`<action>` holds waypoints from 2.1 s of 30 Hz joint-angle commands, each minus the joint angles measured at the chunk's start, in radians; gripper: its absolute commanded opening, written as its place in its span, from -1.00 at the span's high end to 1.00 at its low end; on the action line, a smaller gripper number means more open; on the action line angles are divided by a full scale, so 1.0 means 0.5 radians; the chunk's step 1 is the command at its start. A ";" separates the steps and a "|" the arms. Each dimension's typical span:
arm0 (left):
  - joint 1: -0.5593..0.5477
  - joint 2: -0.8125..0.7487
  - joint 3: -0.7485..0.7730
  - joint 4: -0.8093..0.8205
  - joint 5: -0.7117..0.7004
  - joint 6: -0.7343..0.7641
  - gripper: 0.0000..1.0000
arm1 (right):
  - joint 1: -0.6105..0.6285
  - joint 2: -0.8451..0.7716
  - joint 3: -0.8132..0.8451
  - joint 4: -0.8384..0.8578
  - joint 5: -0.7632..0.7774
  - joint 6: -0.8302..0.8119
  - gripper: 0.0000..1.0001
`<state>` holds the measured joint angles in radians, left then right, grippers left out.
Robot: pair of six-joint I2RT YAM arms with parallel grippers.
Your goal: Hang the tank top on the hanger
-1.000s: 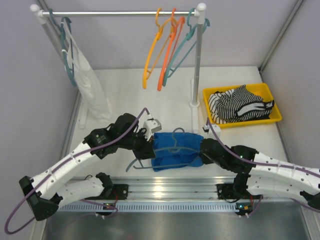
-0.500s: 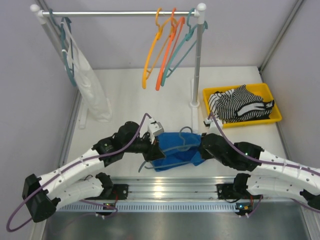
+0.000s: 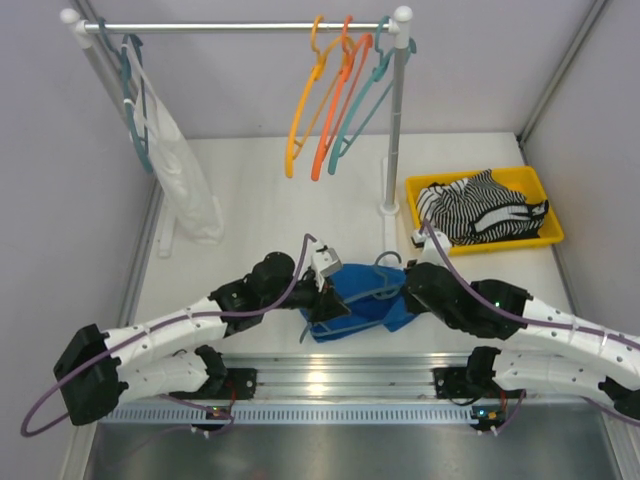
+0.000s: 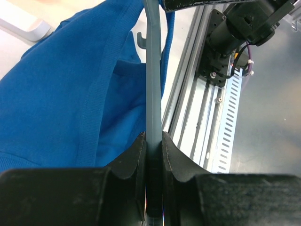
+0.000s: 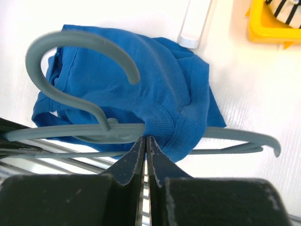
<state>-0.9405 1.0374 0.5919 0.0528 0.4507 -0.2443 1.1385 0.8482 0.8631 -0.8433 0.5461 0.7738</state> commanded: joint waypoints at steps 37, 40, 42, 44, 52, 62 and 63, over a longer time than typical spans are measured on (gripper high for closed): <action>-0.073 0.159 -0.224 0.732 -0.174 -0.211 0.94 | 0.036 0.230 -0.149 0.597 0.147 -0.271 1.00; -0.076 0.205 -0.199 0.710 -0.302 -0.296 0.66 | 0.070 0.203 -0.186 0.625 0.208 -0.287 1.00; -0.073 0.226 -0.190 0.710 -0.392 -0.376 0.57 | 0.076 0.200 -0.192 0.619 0.242 -0.293 1.00; -0.076 0.220 -0.193 0.710 -0.532 -0.425 0.53 | 0.091 0.209 -0.204 0.613 0.273 -0.293 1.00; -0.073 0.116 -0.116 0.429 -0.837 -0.518 0.05 | 0.113 0.224 -0.229 0.610 0.356 -0.271 1.00; -0.076 -0.132 -0.073 0.027 -1.239 -0.646 0.02 | 0.113 0.172 -0.247 0.610 0.335 -0.311 1.00; -0.073 -0.157 -0.073 -0.068 -1.269 -0.674 0.03 | 0.113 0.157 -0.257 0.625 0.307 -0.326 1.00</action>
<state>-0.9825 1.0077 0.5148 0.1154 -0.0723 -0.5396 1.1820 0.9661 0.7444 -0.5610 0.7010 0.6273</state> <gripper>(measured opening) 0.489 0.058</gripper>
